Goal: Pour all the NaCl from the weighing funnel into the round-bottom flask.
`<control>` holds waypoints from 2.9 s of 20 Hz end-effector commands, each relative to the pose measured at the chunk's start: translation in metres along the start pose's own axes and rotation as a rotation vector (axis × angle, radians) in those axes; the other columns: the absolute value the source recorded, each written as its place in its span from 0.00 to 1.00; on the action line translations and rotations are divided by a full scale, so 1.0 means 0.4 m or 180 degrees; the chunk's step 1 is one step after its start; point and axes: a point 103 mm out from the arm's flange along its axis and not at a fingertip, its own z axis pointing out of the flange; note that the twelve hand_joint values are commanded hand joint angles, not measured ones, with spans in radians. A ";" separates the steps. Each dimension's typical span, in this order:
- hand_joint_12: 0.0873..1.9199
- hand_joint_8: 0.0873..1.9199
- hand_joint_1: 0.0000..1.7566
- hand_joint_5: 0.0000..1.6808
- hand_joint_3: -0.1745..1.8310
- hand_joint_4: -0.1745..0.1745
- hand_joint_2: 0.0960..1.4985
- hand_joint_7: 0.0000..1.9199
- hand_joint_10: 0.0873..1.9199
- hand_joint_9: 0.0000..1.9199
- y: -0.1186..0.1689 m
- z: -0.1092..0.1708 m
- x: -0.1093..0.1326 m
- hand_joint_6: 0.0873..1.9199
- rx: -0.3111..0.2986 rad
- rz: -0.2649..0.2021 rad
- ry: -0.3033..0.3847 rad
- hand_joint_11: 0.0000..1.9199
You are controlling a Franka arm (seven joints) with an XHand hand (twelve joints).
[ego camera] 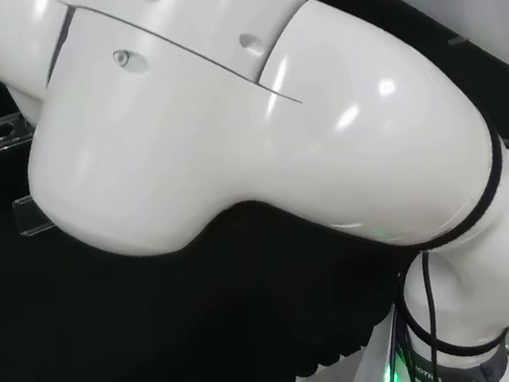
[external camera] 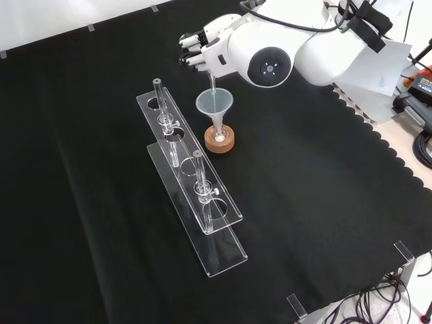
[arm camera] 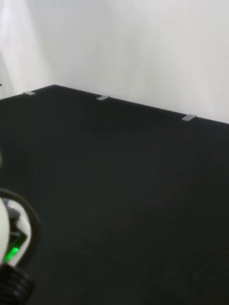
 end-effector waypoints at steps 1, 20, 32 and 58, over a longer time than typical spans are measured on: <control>0.62 0.30 0.63 0.73 0.44 1.00 0.40 0.31 0.20 0.50 -0.001 -0.006 -0.003 0.37 0.0025 0.0045 -0.0094 0.33; 0.62 0.30 0.63 0.73 0.44 1.00 0.40 0.31 0.19 0.49 -0.007 -0.022 0.001 0.37 0.0015 0.0079 -0.0185 0.33; 0.62 0.30 0.63 0.73 0.44 1.00 0.40 0.31 0.19 0.49 -0.001 -0.014 -0.009 0.37 -0.0064 -0.0047 0.0244 0.33; 0.62 0.30 0.63 0.73 0.44 1.00 0.40 0.31 0.20 0.50 0.000 0.076 -0.107 0.37 -0.0255 -0.0331 0.1999 0.33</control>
